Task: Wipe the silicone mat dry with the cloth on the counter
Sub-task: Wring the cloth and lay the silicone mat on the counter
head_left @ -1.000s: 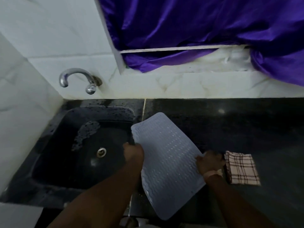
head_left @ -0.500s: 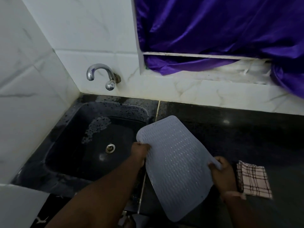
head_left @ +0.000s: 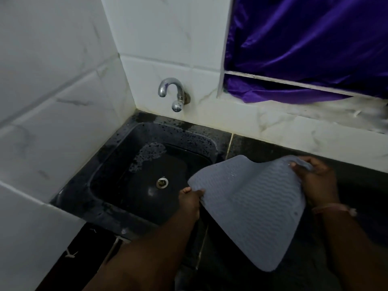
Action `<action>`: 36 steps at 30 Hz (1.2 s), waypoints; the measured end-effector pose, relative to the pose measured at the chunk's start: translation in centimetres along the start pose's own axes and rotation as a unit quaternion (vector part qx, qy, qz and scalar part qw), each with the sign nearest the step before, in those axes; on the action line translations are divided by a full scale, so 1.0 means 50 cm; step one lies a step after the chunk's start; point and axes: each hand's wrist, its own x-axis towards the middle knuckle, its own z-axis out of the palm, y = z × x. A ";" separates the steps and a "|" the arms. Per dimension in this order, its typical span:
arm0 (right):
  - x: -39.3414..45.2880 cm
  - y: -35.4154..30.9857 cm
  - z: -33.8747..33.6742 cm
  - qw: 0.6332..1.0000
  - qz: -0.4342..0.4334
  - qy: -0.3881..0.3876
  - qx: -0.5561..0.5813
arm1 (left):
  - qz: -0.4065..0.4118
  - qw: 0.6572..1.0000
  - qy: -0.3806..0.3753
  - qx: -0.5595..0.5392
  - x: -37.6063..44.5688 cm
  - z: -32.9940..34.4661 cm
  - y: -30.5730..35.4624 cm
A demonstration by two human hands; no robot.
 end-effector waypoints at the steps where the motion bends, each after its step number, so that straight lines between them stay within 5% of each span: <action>1: 0.014 -0.029 0.009 1.000 -0.014 -0.010 0.006 | -0.008 1.000 0.000 -0.015 -0.002 -0.005 -0.001; 6: 0.083 -0.168 0.073 0.993 -0.086 -0.075 0.009 | -0.091 0.992 -0.044 -0.069 -0.011 -0.031 -0.001; 13: 0.156 -0.305 0.152 0.977 -0.066 -0.187 -0.076 | -0.093 0.988 -0.047 -0.114 -0.034 -0.038 0.003; 23: 0.169 -0.421 0.249 0.935 -0.153 -0.236 -0.216 | -0.147 0.979 -0.067 -0.124 -0.055 -0.018 -0.007; 29: 0.151 -0.430 0.257 0.956 -0.088 -0.250 -0.122 | -0.146 0.969 -0.102 -0.169 -0.057 -0.016 -0.002; 36: 0.129 -0.435 0.154 0.939 0.003 -0.344 -0.017 | -0.065 0.996 0.005 -0.058 -0.018 -0.035 0.021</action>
